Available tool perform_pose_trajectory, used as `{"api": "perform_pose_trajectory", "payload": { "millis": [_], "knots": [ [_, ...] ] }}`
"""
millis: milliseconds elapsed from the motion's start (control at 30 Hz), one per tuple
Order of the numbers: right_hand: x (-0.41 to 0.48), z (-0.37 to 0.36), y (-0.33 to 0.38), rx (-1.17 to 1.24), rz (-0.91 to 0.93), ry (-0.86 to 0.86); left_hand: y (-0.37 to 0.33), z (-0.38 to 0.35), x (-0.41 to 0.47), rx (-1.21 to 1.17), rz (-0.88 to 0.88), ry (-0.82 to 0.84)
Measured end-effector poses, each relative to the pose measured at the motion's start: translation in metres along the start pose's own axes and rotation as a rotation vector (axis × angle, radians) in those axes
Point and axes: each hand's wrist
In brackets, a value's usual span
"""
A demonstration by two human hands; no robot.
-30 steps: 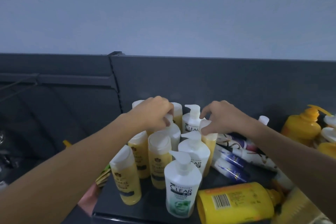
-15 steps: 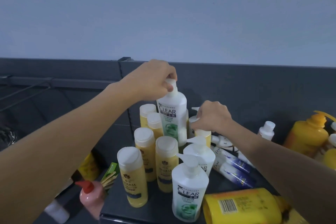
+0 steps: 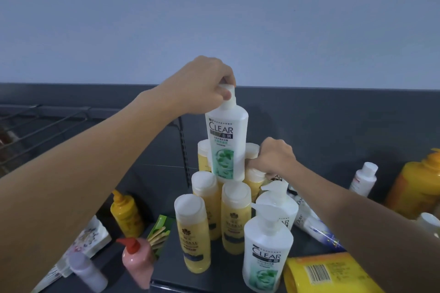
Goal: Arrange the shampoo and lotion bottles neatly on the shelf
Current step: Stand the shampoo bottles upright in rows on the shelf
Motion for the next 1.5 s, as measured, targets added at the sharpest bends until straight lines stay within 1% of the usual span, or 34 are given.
{"api": "perform_pose_trajectory", "payload": {
  "millis": [167, 367, 533, 667, 767, 1000, 1333, 1500],
  "knots": [
    [0.002, -0.001, 0.005, -0.06, 0.007, 0.028, -0.004, 0.007, 0.0, -0.009, -0.012, -0.009],
    [-0.002, 0.005, -0.01, 0.023, 0.045, 0.055, -0.019, 0.016, 0.009, 0.013, -0.041, -0.029],
    [-0.015, 0.031, -0.044, 0.069, 0.071, -0.023, -0.033, 0.028, 0.022, -0.048, -0.07, -0.094],
    [-0.029, 0.059, -0.082, 0.099, 0.068, -0.075, -0.054, 0.017, 0.036, -0.082, -0.121, -0.108],
    [-0.041, 0.072, -0.108, 0.104, 0.058, -0.112, -0.069, -0.002, 0.046, -0.098, -0.13, -0.074],
    [-0.065, 0.08, -0.144, 0.182, 0.073, -0.129, -0.085, -0.053, 0.054, -0.135, -0.134, 0.03],
    [-0.084, 0.079, -0.176, 0.143, 0.056, -0.105, -0.074, -0.128, 0.039, -0.089, -0.074, 0.207],
    [-0.093, 0.082, -0.191, 0.068, 0.079, -0.15, -0.064, -0.158, 0.029, -0.082, -0.029, 0.294]
  ]
}}
Point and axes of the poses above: each hand's wrist, its own x-axis towards the middle knuckle, its own z-axis out of the back of the hand, y = z × x, and after that the axes turned 10 degrees about -x, right-handed
